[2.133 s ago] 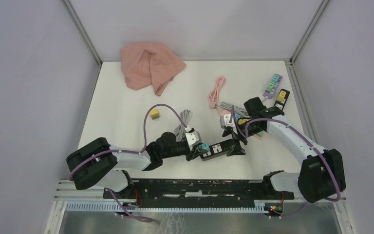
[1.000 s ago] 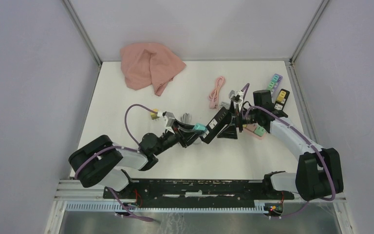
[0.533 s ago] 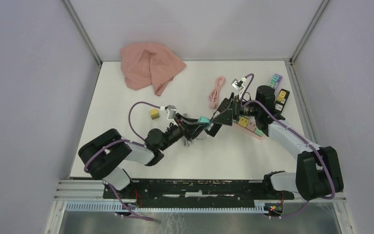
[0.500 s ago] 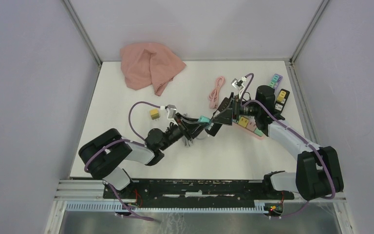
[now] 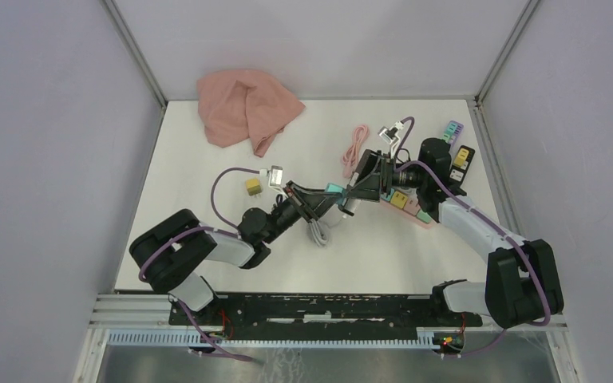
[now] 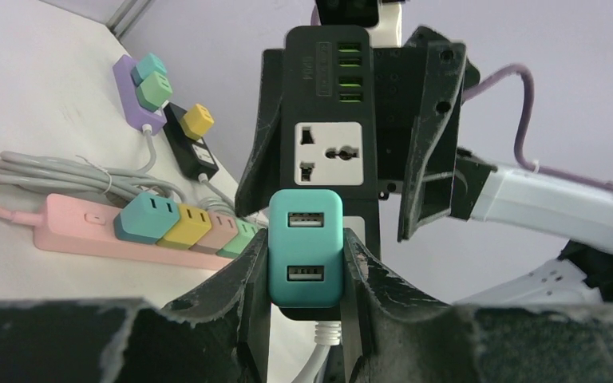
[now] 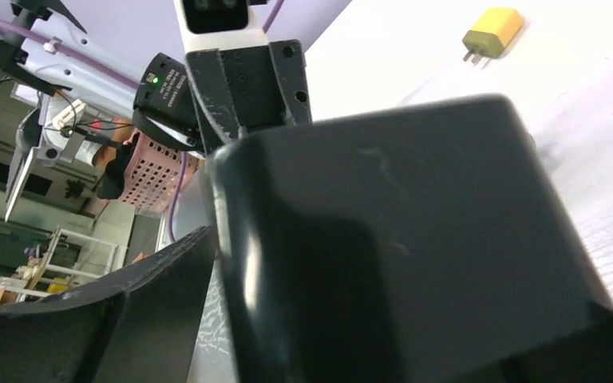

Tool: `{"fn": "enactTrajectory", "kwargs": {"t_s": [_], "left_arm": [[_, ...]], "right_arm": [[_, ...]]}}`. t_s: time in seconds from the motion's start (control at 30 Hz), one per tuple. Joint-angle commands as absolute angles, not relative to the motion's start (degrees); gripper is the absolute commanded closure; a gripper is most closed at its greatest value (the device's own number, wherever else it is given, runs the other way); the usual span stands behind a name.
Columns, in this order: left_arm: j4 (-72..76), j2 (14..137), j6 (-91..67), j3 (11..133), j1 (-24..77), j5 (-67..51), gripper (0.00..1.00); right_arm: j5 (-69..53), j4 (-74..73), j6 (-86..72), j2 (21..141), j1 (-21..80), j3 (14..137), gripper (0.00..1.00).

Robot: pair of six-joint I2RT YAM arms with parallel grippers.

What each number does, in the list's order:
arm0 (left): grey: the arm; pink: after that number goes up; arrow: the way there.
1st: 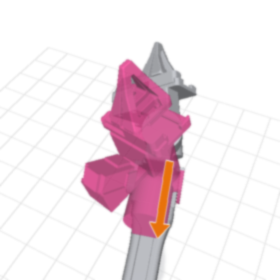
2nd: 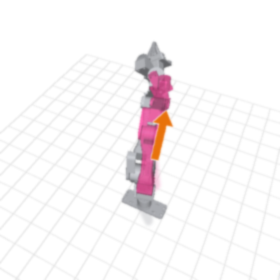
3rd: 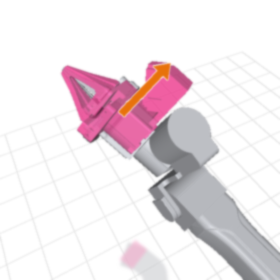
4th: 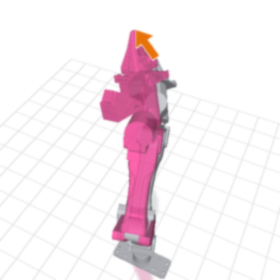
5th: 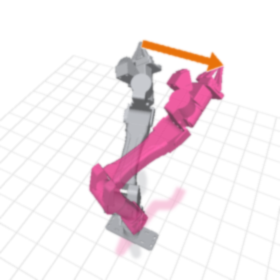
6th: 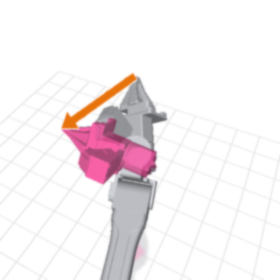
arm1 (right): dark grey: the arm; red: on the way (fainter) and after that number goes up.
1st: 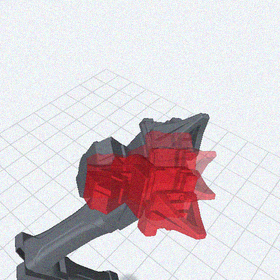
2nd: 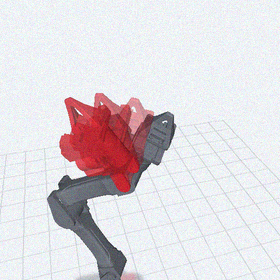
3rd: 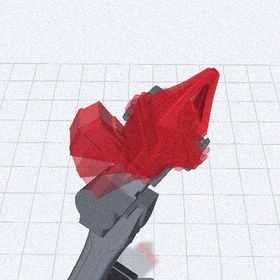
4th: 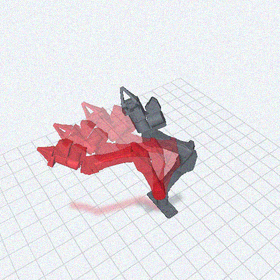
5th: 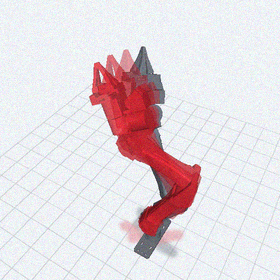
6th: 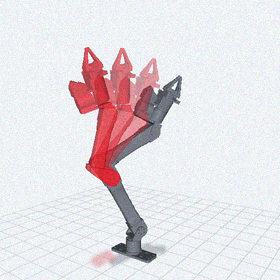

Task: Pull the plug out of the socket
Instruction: Plug into the socket.

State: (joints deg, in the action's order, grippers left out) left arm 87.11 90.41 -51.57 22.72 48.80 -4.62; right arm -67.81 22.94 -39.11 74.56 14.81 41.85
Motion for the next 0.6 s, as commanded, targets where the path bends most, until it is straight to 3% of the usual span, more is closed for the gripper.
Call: {"fn": "enactTrajectory", "kwargs": {"t_s": [0.0, 0.13, 0.43, 0.57], "left_arm": [[99.2, 90.3, -57.9, 24.7, 48.2, -2.9, 0.97], [99.2, 91.0, -59.0, 25.6, 48.2, -4.1, 0.97], [99.1, 92.4, -59.9, 26.0, 48.2, -5.0, 0.97], [99.2, 90.8, -60.4, 25.6, 47.2, -3.9, 0.97]], "right_arm": [[-70.3, 22.1, -37.6, 73.1, 14.9, 44.9, 0.26], [-70.7, 22.9, -38.4, 73.0, 14.9, 44.9, 0.42], [-70.7, 23.3, -39.0, 73.1, 14.9, 45.0, 0.91], [-71.0, 23.2, -38.8, 73.3, 14.9, 44.8, 1.00]]}}
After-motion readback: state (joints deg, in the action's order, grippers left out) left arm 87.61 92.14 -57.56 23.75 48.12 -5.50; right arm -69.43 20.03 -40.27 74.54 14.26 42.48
